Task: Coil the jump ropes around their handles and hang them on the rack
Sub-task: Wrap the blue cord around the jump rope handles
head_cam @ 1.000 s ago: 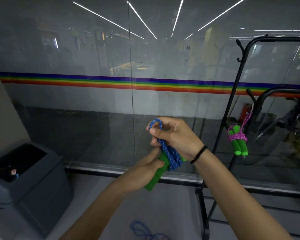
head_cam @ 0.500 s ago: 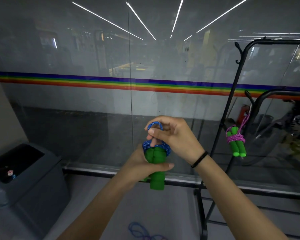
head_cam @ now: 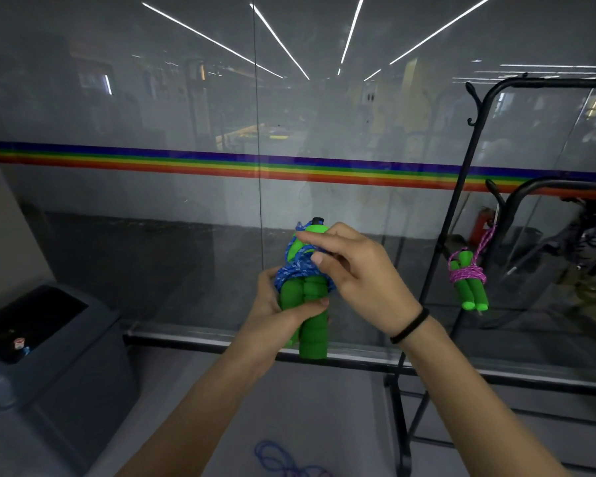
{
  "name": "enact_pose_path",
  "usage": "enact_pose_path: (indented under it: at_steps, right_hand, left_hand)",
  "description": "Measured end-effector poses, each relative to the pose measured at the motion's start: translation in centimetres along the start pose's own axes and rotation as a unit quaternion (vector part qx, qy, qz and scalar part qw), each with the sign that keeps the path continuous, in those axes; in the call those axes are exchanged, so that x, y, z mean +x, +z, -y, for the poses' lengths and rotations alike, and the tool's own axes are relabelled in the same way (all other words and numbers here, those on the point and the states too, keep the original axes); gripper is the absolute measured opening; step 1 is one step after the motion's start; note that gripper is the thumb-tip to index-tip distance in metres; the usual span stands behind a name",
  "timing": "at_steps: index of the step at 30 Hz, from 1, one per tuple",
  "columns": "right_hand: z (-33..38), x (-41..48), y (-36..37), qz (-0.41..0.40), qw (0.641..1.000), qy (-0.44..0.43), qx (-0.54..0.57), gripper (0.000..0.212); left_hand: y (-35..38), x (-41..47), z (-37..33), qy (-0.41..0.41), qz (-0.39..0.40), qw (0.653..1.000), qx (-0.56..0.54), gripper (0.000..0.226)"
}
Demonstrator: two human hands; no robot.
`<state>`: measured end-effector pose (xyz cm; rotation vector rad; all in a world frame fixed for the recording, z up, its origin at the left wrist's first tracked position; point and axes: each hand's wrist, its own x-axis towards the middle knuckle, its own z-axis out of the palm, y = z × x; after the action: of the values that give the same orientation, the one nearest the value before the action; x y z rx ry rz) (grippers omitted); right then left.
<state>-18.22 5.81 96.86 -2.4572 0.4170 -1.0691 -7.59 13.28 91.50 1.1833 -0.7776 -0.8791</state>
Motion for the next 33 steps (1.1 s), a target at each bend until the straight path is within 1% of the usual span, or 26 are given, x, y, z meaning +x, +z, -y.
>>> enact_pose_path:
  at_steps: [2, 4, 7, 9, 11, 15, 19, 22, 23, 28, 33]
  right_hand:
    - [0.0, -0.1, 0.2, -0.050, 0.998, -0.009, -0.024, 0.029]
    - [0.0, -0.1, 0.5, -0.106, 0.994, -0.015, -0.036, 0.018]
    - [-0.3, -0.3, 1.6, -0.178, 0.978, -0.068, -0.084, 0.006]
    - [-0.8, -0.5, 2.1, -0.200, 0.970, -0.099, -0.099, 0.003]
    - [-1.3, -0.7, 2.5, -0.206, 0.966, -0.113, -0.107, 0.006]
    - [-2.0, -1.4, 3.1, -0.192, 0.967, -0.117, -0.123, 0.015]
    - [-2.4, -2.3, 3.4, -0.142, 0.975, -0.122, -0.122, 0.028]
    - [-2.5, -2.7, 3.3, -0.110, 0.979, -0.128, -0.114, 0.034]
    - [-2.5, -2.8, 3.4, -0.116, 0.980, -0.124, -0.108, 0.034]
    - [-2.9, -2.7, 3.0, -0.207, 0.971, -0.101, -0.058, 0.024]
    - [-2.5, -2.8, 2.5, -0.210, 0.972, -0.097, -0.045, 0.022]
  left_hand:
    - [0.2, 0.0, 0.0, 0.024, -0.022, 0.999, 0.024, 0.060]
    - [0.4, 0.0, -0.2, 0.040, -0.029, 0.998, 0.044, 0.061]
    - [0.8, -0.3, -0.7, 0.051, -0.036, 0.996, 0.062, 0.060]
    - [0.9, -0.3, -0.9, 0.050, -0.038, 0.996, 0.071, 0.055]
    - [0.9, -0.5, -1.0, 0.050, -0.044, 0.995, 0.074, 0.048]
    - [1.0, -0.6, -1.4, 0.033, -0.056, 0.996, 0.053, 0.038]
    - [1.0, -0.6, -1.6, 0.027, -0.080, 0.995, 0.046, 0.030]
    - [0.9, -0.4, -1.6, 0.034, -0.094, 0.994, 0.054, 0.027]
    - [0.9, -0.4, -1.6, 0.036, -0.094, 0.993, 0.057, 0.026]
    - [1.6, -0.7, -1.0, 0.066, -0.089, 0.989, 0.096, 0.023]
    - [1.8, -0.6, -0.9, 0.091, -0.079, 0.987, 0.105, 0.023]
